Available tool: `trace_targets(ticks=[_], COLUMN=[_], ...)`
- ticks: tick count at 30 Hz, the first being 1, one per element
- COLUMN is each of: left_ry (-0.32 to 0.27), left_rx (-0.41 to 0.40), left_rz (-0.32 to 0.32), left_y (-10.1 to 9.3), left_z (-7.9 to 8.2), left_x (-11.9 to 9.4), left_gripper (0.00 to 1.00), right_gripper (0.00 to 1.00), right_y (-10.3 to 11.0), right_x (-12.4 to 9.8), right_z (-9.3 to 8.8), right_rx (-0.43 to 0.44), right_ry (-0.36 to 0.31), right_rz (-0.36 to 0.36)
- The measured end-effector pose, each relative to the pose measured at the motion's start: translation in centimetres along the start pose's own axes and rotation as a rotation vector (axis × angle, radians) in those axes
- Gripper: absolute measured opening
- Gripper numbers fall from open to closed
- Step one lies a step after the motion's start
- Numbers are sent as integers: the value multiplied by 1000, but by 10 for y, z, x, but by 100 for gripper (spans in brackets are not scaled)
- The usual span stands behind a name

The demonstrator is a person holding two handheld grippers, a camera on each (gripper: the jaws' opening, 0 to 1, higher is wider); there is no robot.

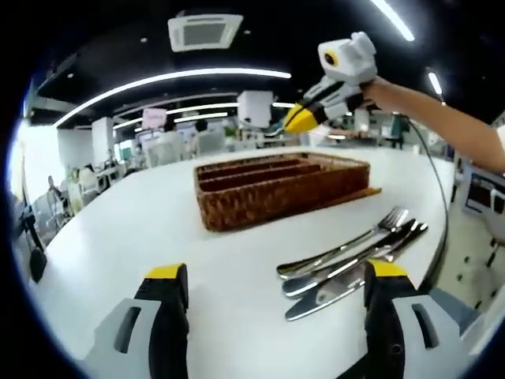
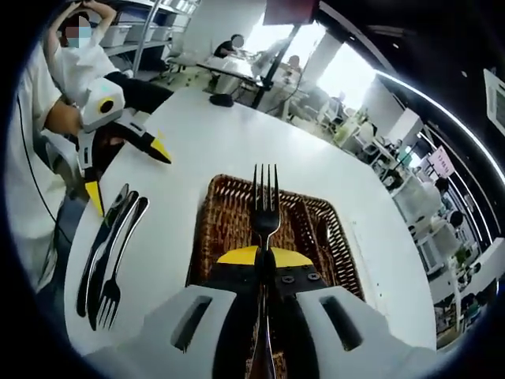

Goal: Arrange the knives, forks, and spoons in their matching storage slots by inserting each utensil handle-first until every utensil is classified and aligned in the correct compartment

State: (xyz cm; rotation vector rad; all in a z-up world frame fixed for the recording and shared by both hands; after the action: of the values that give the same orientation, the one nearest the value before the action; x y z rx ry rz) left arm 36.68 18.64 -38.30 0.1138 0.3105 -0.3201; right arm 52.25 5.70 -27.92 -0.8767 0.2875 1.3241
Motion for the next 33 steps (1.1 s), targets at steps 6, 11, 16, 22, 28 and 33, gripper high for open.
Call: trace_targets(ticks=[6,11,16,22,28,33], left_ry=[24,23,32,14,19,27], left_rx=[19,28,46,36,52,42], left_rz=[2,-3,8,19,12,13], left_y=[0,-3,3,5,4,7], left_z=[1,4,0,5,6,2], left_x=[2,1,5,3,5,11], left_gripper=[94,94,92,92,92,92], right_gripper=[3,3,3,3,3,3], right_y=[-14,-24,-31,-40,-47,-51], right_x=[11,24,39,52,65,74], right_z=[-5,-9,-16,-24,-35,-45], right_rx=[-8,-23,-33,-26,-29,-41], right_ry=[23,48,76,92,113,136], right_rz=[12,30,49,66,79,93])
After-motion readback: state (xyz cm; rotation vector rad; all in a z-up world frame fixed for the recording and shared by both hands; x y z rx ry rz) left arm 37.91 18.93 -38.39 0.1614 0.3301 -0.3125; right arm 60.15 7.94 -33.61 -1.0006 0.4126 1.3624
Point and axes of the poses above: the point that each gripper's makers call its tool centre point, and the gripper's own axes: x roughly forward along the fingers, y roughly to its left, z roughly out of its top, the point moved 3 cm from there along -x, roughly backward along the fingers, and after that the axes turned 7 degrees about z, right-handed, at the moved point
